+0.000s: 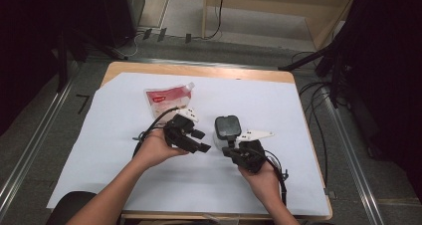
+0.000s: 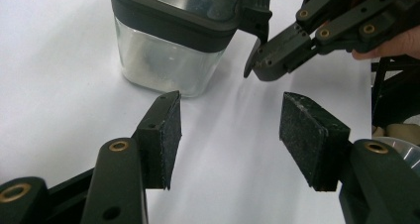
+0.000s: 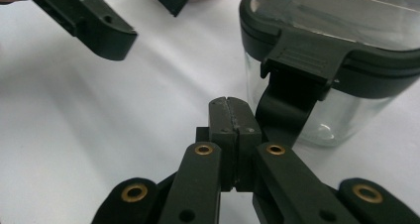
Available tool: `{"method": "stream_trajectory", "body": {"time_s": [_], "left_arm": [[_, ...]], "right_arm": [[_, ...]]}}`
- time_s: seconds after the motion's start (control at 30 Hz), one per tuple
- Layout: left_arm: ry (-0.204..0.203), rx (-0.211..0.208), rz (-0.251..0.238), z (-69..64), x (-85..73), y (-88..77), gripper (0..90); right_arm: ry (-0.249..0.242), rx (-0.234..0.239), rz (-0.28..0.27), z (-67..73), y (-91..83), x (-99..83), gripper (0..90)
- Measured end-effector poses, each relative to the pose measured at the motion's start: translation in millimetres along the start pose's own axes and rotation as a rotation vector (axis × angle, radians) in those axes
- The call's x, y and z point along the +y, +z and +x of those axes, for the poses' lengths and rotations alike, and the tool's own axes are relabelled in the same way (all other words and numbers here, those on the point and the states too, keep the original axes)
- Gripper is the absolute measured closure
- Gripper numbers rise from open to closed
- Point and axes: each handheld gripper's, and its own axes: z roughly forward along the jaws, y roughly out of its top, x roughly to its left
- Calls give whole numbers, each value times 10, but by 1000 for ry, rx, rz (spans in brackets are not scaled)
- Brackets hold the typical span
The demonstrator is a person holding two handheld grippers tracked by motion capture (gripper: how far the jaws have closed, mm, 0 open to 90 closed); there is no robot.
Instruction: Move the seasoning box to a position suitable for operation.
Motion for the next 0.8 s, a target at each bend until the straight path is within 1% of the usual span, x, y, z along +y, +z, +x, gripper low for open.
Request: {"method": "stream_trajectory", "body": {"time_s": [0.03, 0.17, 0.2, 0.33, 0.4, 0.5, 0.53, 0.67, 0.77, 0.8], "left_arm": [[-1, -4, -6, 0, -2, 2, 425], [1, -1, -6, 1, -3, 3, 425], [0, -4, -2, 4, -3, 3, 425], [0, 1, 4, 6, -5, 3, 425], [4, -1, -2, 10, -8, 5, 425], [6, -1, -2, 11, -8, 4, 425], [6, 0, -4, 10, -8, 6, 425], [8, 1, 1, 11, -7, 4, 425], [8, 2, -4, 10, -8, 2, 425], [9, 3, -3, 11, -8, -4, 425]], "right_arm": [[2, -6, 2, -13, -8, -2, 900], [7, -6, 4, -49, -37, -7, 900], [-4, -5, -3, -73, -57, -8, 900], [-7, -4, 4, -106, -87, -15, 900], [-8, -5, 2, -115, -91, -17, 900], [3, -4, 9, -146, -115, -20, 900], [14, -5, 13, -169, -134, -23, 900], [10, -9, 22, -200, -155, -23, 900], [9, -18, 25, -227, -176, -29, 900], [16, -27, 31, -256, -196, -29, 900]]}}
